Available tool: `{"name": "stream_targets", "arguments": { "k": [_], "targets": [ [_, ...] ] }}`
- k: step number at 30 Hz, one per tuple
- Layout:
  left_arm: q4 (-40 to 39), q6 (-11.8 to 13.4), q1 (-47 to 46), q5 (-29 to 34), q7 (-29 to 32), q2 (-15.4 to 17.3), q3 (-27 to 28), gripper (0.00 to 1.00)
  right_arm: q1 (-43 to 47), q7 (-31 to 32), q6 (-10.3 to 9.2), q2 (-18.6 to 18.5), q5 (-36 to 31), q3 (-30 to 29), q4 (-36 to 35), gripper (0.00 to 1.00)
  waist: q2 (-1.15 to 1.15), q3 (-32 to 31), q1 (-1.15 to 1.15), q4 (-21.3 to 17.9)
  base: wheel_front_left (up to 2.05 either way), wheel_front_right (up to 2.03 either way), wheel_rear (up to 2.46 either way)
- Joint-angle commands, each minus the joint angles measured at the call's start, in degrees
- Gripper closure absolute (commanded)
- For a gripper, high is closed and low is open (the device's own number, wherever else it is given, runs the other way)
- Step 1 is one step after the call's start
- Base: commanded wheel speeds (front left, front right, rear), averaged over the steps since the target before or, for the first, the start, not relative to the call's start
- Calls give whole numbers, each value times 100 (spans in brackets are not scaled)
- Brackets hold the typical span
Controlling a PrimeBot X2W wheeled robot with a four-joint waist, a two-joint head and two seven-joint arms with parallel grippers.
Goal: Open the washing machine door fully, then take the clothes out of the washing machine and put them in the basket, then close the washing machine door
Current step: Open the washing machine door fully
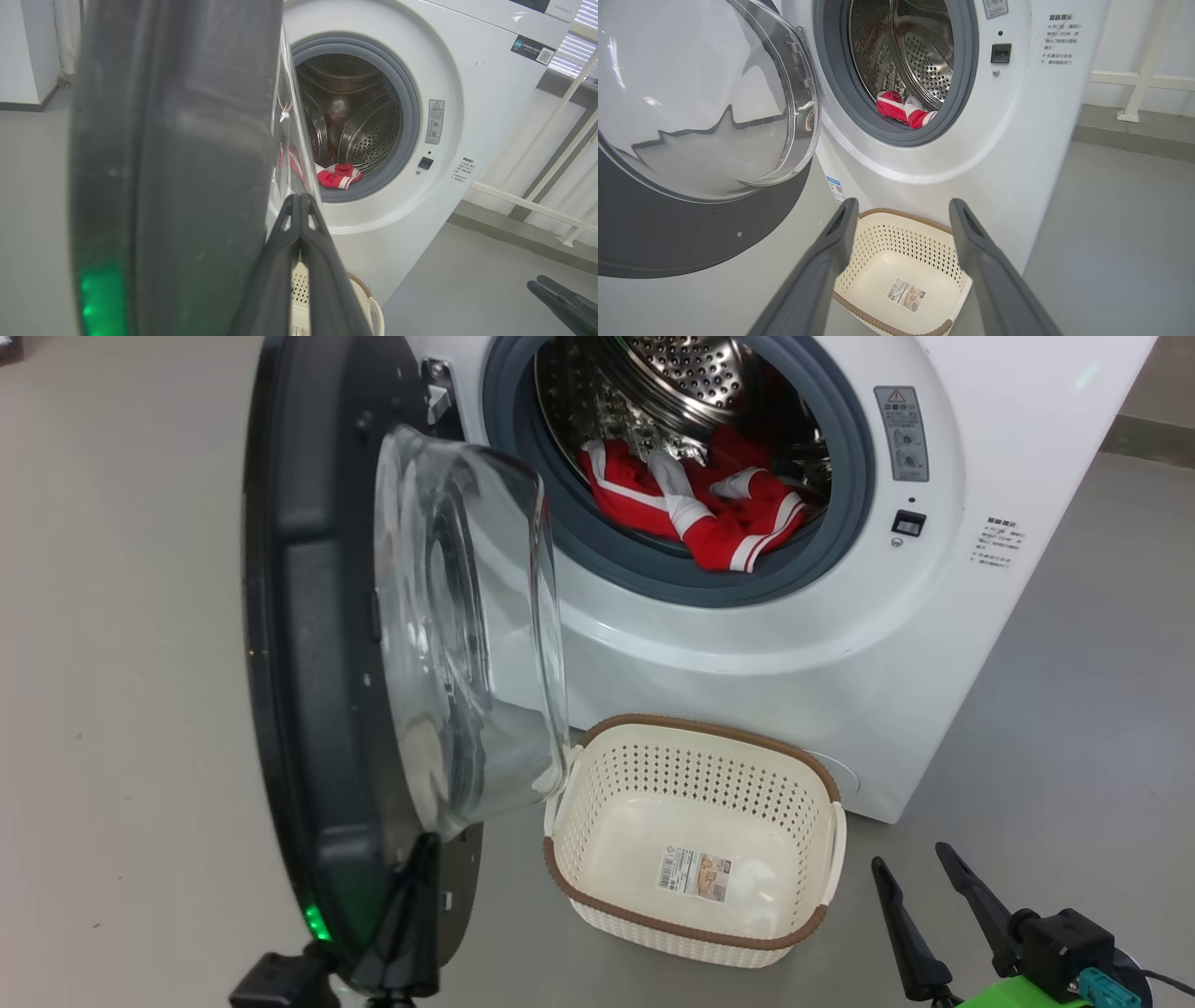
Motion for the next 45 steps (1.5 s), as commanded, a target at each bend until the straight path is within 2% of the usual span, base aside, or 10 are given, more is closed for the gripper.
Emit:
{"name": "stream_targets", "arguments": {
  "k": [1,18,29,45],
  "targets": [
    [-148,62,-49,55,-35,53,339,100,-167,-54,36,-49,-25,138,-141,0,0,-1,0,9,0,0,0],
    [-9,-7,-166,418,-35,132,1818,100,-222,-54,36,-48,-11,257,-124,0,0,82,0,-32,0,0,0],
    [372,-95,-408,530,-35,275,2487,100,-222,-54,36,-50,8,273,-118,0,0,139,0,-74,0,0,0],
    [1388,-210,-1154,707,-35,755,3317,100,-295,-54,36,-76,-18,424,-115,0,0,262,0,-126,0,0,0]
  ]
}}
